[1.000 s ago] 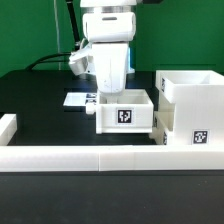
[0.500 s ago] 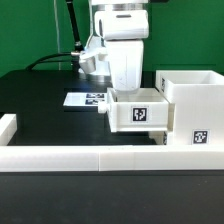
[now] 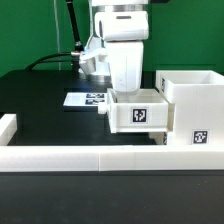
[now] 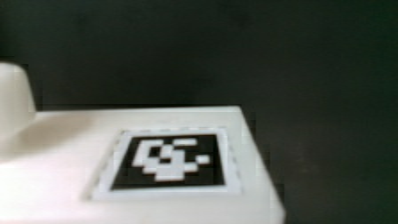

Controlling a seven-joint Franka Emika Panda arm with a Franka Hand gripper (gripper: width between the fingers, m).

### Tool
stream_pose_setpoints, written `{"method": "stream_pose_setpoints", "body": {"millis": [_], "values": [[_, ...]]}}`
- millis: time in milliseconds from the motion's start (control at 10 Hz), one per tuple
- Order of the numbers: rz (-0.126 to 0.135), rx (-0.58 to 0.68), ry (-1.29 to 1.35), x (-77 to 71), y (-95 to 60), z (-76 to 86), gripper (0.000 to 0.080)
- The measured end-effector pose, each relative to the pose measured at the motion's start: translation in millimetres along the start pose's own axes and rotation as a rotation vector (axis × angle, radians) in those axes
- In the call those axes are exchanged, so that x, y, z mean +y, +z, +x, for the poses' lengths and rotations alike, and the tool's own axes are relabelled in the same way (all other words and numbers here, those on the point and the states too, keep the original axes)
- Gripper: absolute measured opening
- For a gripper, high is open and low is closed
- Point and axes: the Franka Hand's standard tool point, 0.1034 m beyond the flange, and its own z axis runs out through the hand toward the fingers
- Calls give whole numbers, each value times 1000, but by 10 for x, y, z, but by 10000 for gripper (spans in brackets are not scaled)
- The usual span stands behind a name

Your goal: Assemble drawer

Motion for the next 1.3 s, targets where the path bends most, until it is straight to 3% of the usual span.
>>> {"method": "stream_pose_setpoints", "body": {"millis": [1300], "values": [[3,9,3,18,-7,200,41]]}}
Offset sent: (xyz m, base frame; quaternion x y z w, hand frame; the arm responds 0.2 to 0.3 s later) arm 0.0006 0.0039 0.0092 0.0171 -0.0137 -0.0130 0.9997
